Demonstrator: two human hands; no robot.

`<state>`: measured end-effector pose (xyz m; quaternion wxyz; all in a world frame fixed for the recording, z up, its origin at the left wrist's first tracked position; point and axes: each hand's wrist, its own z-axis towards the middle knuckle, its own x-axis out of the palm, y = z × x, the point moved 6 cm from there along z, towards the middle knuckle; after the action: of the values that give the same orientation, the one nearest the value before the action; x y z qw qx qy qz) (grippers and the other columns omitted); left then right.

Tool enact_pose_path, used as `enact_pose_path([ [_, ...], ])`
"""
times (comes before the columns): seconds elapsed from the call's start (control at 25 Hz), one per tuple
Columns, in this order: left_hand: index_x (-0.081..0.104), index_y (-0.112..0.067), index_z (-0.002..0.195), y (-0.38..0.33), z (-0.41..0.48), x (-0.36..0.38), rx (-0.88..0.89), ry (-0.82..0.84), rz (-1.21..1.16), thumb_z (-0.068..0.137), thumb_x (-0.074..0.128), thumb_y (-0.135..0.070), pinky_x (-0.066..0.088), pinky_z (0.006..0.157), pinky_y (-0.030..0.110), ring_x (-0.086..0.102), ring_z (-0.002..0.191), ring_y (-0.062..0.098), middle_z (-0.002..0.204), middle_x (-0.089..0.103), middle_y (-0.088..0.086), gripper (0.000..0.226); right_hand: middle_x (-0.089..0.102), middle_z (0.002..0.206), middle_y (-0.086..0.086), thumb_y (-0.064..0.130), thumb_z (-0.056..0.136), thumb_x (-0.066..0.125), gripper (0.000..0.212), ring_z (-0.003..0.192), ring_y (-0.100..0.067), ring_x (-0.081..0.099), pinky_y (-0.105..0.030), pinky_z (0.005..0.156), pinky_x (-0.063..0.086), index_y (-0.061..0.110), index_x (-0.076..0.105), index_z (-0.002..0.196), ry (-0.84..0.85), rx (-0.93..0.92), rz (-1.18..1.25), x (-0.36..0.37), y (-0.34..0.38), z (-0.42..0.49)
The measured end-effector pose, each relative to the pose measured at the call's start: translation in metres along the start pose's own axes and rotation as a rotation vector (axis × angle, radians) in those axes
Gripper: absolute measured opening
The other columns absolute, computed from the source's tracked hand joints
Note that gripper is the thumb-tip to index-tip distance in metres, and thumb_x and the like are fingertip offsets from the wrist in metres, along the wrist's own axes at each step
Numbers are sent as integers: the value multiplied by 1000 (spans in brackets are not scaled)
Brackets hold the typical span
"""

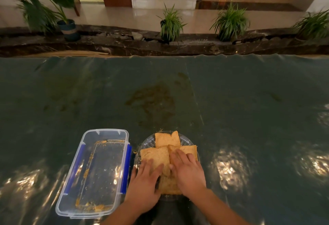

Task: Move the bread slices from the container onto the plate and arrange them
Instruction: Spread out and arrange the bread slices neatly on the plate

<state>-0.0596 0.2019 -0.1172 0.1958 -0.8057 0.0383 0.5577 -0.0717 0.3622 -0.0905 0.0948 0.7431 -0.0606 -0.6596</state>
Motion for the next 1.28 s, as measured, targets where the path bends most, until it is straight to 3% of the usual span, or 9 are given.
enact_pose_path([
  [0.28,3,-52,143,2,-1,-2,5,5,-5,83,51,-42,-1,116,52,-7,148,25,162,2,-2,77,50,133,6,40,95,42,44,110,-23,47,-41,92,48,34,39,138,-74,41,40,-8,1,6],
  [0.52,0,-54,142,4,-1,1,1,25,-22,83,50,-41,1,116,54,-8,147,24,162,0,-3,78,29,155,9,16,88,49,58,124,-24,37,-45,98,42,32,33,141,77,-95,-16,-9,2,33],
  [0.68,-2,-55,141,4,-1,2,0,23,-33,83,50,-41,1,116,54,-9,147,24,162,-1,-4,80,31,153,11,19,87,53,58,122,-25,35,-45,97,42,32,35,140,88,-60,-43,-6,-4,37],
  [0.84,-2,-57,141,5,-3,4,-5,14,-54,84,51,-41,-1,116,52,-10,147,23,161,-3,-5,79,36,151,16,20,95,45,49,118,-19,38,-40,100,42,35,36,141,41,-101,47,-7,-9,31],
  [1.04,6,-60,139,11,-7,0,0,-9,-114,83,53,-36,6,118,50,-7,147,24,161,0,-3,78,61,119,-4,12,85,61,35,105,-23,50,-37,91,49,16,61,120,-248,143,236,-27,-54,5],
  [1.12,8,-60,139,12,-8,-1,-12,3,-119,82,54,-34,8,117,52,-8,147,24,161,-1,-5,78,62,112,-10,12,84,65,35,101,-28,52,-39,90,48,10,62,118,-245,244,237,-26,-64,-3],
  [1.28,13,-59,140,9,-9,-2,-17,10,-136,81,54,-34,9,117,53,-8,147,23,162,-1,-6,76,57,123,-10,16,89,60,41,113,-28,48,-35,101,39,11,55,129,-134,294,290,-20,-62,0],
])
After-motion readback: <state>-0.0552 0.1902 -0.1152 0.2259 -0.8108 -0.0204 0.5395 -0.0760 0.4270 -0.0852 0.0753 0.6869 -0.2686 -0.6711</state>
